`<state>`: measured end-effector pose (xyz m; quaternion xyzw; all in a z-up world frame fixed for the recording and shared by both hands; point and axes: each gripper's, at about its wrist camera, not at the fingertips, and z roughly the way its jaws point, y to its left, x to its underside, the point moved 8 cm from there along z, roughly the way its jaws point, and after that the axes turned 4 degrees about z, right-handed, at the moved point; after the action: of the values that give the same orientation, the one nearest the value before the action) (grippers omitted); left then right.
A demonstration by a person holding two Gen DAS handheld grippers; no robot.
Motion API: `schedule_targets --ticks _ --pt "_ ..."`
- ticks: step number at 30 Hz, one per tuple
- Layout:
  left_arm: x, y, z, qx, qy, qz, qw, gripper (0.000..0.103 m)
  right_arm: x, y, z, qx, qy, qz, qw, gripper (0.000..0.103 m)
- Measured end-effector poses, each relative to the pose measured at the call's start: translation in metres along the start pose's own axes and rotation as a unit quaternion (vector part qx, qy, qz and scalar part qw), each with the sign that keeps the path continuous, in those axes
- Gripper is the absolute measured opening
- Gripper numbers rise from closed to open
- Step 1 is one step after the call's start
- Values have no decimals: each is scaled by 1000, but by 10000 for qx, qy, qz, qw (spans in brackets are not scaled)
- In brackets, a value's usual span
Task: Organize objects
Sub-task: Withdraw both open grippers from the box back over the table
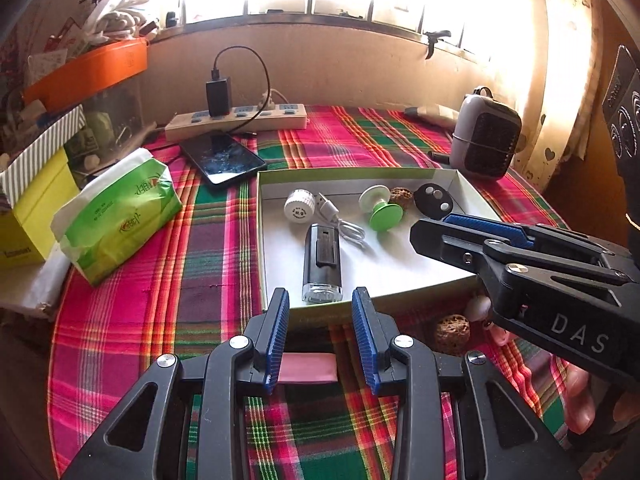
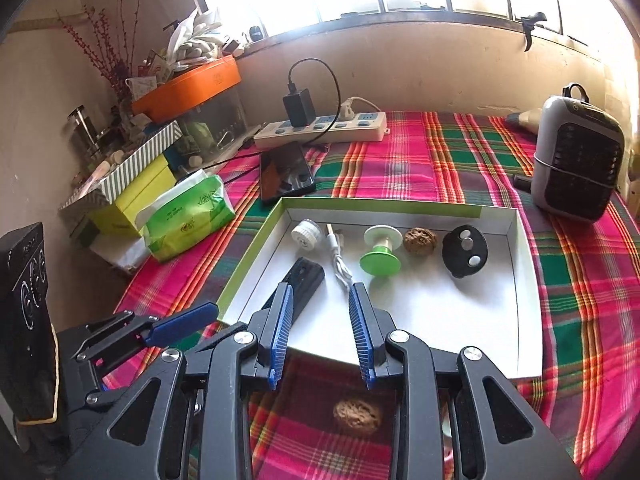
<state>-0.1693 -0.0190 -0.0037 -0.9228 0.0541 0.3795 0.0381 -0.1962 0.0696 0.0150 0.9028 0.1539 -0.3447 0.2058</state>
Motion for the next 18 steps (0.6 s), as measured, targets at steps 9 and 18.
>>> schedule_targets --ticks 9,18 --pt "15 -7 -13 -46 -76 30 10000 31 19 -2 -26 90 -248 22 9996 40" --pt "28 -8 -21 -125 -137 89 9998 31 38 -11 -41 360 -365 -43 9987 41"
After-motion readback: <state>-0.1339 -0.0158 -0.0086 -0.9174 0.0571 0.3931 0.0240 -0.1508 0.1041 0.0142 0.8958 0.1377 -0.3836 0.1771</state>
